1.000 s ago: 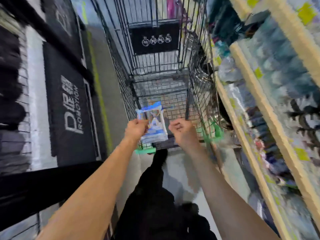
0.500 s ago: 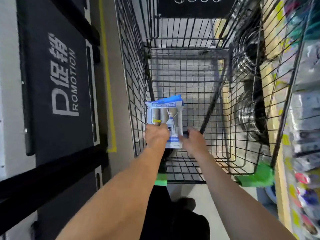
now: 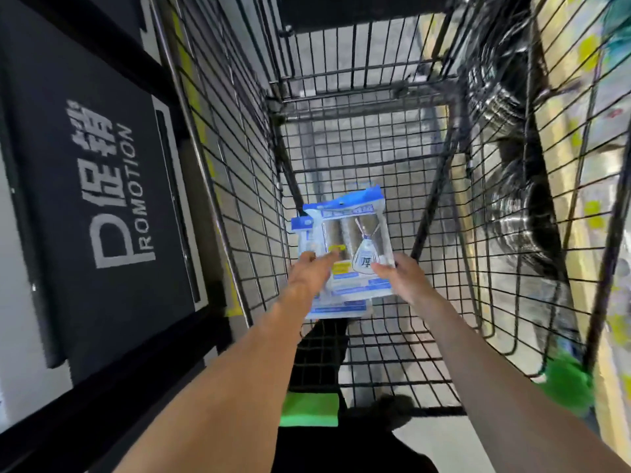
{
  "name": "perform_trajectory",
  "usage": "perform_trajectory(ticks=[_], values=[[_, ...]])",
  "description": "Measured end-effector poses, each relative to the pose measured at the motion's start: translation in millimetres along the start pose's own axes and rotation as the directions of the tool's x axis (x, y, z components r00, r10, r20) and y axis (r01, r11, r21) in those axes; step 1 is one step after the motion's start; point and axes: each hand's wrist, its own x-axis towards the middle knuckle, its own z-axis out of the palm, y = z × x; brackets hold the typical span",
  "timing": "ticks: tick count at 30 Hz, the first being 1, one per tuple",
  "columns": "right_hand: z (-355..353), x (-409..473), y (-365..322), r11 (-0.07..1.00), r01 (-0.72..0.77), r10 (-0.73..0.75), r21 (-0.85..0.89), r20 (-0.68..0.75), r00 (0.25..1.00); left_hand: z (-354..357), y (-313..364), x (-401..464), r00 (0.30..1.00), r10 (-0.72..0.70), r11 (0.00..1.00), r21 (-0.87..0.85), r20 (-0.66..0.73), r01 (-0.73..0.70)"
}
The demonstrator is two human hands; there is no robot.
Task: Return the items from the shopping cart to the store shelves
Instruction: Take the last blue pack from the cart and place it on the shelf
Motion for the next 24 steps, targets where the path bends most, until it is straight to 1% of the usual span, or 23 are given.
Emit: perform_trajectory(ticks=[1, 3, 4, 6, 7, 10, 12, 14, 17, 19, 21, 24], values=[[-1, -3, 0, 1.0, -0.006, 0.006, -0.008, 0.026, 1.0, -2, 6, -4, 1.0, 0.007, 0.999, -0.044, -0.009, -0.007], [-4, -26, -21, 1.0, -0.016, 0.016, -0.015, 0.064, 0.998, -1, 12, -7, 0.999, -0.039, 0.969, -0.242, 0.013, 0.041], [-7, -31, -22, 1.0, -0.026, 0.026, -0.012, 0.077, 0.997, 0, 14, -10, 0.998, -0.061, 0.955, -0.291, 0.013, 0.063], [-14, -39, -20, 0.999, -0.032, 0.03, 0.013, 0.1, 0.994, 3, 13, -14, 0.996, -0.088, 0.947, -0.311, -0.008, 0.081], [-19, -43, -17, 0.999, -0.027, 0.025, 0.019, 0.107, 0.994, 5, 9, -9, 0.996, -0.086, 0.949, -0.303, 0.003, 0.083], [-37, -55, -10, 1.0, -0.015, 0.016, -0.01, 0.08, 0.997, 9, 13, -18, 0.994, -0.033, 0.955, -0.289, 0.108, 0.063], [-48, -68, -6, 1.0, 0.005, -0.004, -0.023, 0.031, 1.0, 10, 18, -26, 0.979, -0.002, 0.965, -0.255, 0.202, 0.055], [-59, -84, -5, 0.998, 0.057, -0.056, 0.019, -0.046, 0.997, 9, 32, -41, 0.955, 0.081, 0.965, -0.263, 0.285, -0.003], [-78, -112, -10, 0.986, 0.137, -0.118, 0.095, -0.177, 0.977, 1, 60, -68, 0.92, 0.217, 0.955, -0.264, 0.328, -0.131], [-91, -137, -22, 0.965, 0.211, -0.167, 0.153, -0.263, 0.95, -2, 83, -97, 0.86, 0.329, 0.94, -0.217, 0.389, -0.262], [-102, -165, -30, 0.93, 0.303, -0.204, 0.21, -0.389, 0.898, -2, 104, -134, 0.791, 0.415, 0.909, -0.167, 0.45, -0.381], [-115, -211, -24, 0.876, 0.389, -0.193, 0.286, -0.529, 0.826, 12, 113, -189, 0.699, 0.536, 0.828, -0.131, 0.474, -0.545]])
